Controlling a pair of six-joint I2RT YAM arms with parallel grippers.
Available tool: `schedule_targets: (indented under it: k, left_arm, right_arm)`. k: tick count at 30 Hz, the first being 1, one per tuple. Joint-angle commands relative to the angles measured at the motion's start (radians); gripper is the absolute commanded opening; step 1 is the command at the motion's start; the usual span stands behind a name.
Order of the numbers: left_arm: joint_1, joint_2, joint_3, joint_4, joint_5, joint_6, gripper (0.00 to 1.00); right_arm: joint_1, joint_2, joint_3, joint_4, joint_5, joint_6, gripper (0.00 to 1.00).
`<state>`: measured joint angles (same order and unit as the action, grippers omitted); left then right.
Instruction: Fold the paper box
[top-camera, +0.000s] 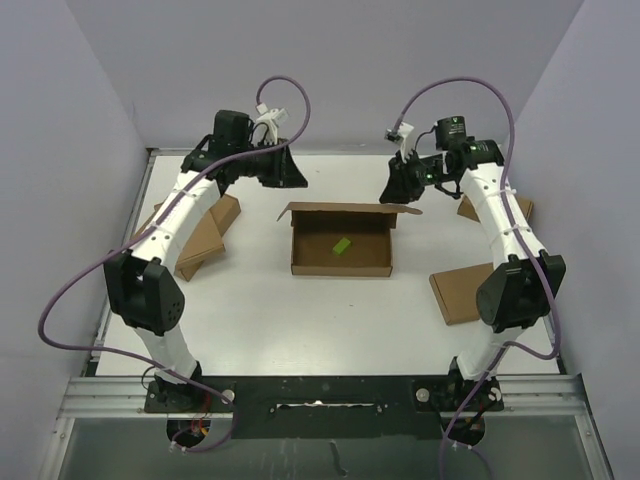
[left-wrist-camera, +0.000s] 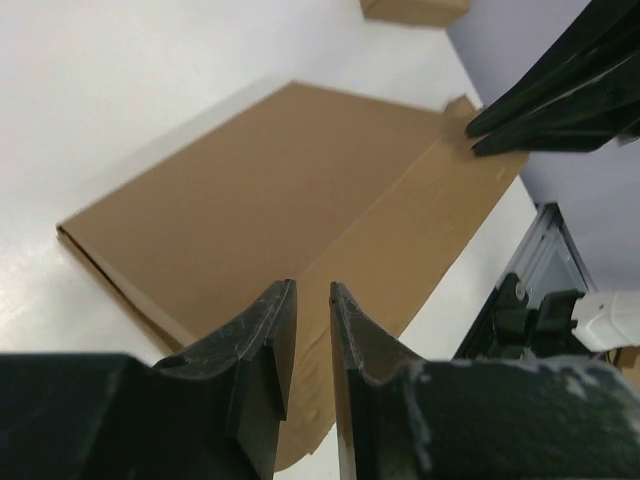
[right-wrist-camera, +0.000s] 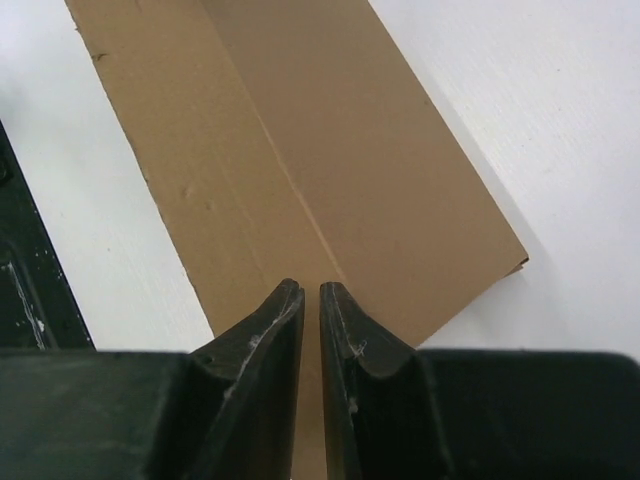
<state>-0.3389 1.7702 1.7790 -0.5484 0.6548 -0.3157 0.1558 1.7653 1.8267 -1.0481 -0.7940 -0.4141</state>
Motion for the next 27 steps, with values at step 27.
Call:
schedule_targets:
  k: [27]
  left_arm:
    - [-0.060, -0.019, -0.458, -0.055, 0.066, 0.109, 0.20]
  right_arm:
    - [0.081, 0.013, -0.478, 0.145, 0.095, -0.074, 0.16]
